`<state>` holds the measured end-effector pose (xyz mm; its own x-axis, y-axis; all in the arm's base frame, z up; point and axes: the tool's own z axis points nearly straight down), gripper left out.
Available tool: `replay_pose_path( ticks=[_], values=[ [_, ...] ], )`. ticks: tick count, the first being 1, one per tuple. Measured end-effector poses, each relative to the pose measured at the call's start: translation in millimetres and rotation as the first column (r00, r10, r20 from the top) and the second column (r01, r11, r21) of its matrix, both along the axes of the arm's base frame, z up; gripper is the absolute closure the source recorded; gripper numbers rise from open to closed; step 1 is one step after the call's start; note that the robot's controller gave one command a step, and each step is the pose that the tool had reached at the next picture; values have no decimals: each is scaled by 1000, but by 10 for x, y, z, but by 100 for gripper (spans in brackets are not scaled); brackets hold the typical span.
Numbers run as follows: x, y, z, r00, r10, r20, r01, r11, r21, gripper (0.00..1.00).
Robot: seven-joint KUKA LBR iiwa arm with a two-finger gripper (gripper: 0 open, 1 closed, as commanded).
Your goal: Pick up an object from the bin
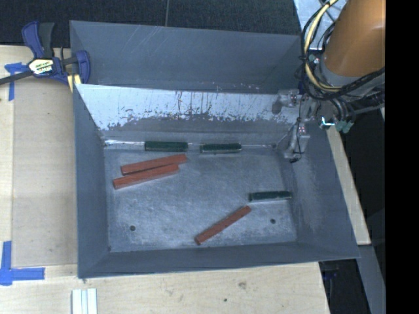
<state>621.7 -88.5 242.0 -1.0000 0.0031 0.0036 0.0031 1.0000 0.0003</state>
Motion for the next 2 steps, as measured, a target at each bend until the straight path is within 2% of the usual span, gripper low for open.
replay_pose_path(
  ticks=[1, 2],
  values=[
    [-498, 816, -1709, 756, 655, 2, -655, 756, -3, 0],
    [-923, 1362, -1400, 798, 602, 6, -602, 798, 2, 0]
  ],
)
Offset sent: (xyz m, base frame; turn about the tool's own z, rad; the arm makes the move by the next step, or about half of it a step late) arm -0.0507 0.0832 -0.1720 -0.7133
